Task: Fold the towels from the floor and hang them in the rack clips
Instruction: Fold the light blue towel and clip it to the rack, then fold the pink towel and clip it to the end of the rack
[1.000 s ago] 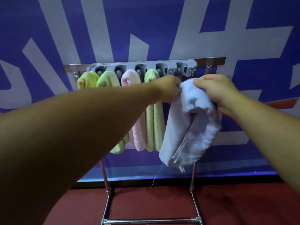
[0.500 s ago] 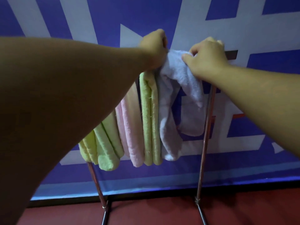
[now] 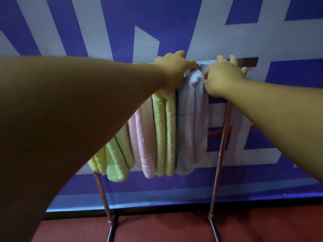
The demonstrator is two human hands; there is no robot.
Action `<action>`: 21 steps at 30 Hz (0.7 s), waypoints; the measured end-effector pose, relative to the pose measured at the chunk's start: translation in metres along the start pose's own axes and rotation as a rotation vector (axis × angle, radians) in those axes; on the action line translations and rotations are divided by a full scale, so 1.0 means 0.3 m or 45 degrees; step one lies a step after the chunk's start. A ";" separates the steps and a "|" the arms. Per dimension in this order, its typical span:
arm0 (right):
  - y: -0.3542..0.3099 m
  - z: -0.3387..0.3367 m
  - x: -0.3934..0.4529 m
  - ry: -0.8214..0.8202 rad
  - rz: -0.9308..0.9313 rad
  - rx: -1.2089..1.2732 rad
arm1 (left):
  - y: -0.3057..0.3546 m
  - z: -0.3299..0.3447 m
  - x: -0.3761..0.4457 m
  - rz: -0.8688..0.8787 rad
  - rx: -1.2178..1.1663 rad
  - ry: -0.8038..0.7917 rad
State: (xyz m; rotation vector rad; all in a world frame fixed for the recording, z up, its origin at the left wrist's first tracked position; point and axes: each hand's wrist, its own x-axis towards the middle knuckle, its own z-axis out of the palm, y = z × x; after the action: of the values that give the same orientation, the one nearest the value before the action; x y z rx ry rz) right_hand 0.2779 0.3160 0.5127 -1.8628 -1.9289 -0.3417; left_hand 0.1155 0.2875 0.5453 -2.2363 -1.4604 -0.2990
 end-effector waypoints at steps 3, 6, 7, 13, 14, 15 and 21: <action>-0.005 -0.031 -0.062 0.133 0.013 0.140 | 0.007 -0.009 -0.039 -0.056 -0.017 0.056; -0.014 -0.090 -0.163 0.266 -0.036 0.239 | 0.040 -0.038 -0.130 -0.172 -0.269 0.279; -0.021 -0.113 -0.203 0.302 -0.076 0.263 | 0.056 -0.051 -0.177 -0.187 -0.330 0.346; -0.099 -0.147 -0.544 0.461 -0.558 0.151 | 0.145 -0.051 -0.554 -0.122 -0.427 0.565; -0.115 -0.129 -0.602 0.451 -0.592 0.154 | 0.163 -0.038 -0.616 -0.140 -0.473 0.579; -0.131 -0.104 -0.657 0.447 -0.614 0.167 | 0.185 -0.024 -0.679 -0.186 -0.523 0.591; -0.208 0.158 -0.985 0.249 -0.656 0.316 | 0.285 0.208 -1.088 -0.521 -0.738 0.404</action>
State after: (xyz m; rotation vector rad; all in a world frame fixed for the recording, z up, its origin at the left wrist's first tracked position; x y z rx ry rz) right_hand 0.2098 0.0728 0.3402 -1.1192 -2.1745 -0.3997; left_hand 0.0535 0.0242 0.3341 -2.1194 -1.7973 -1.2883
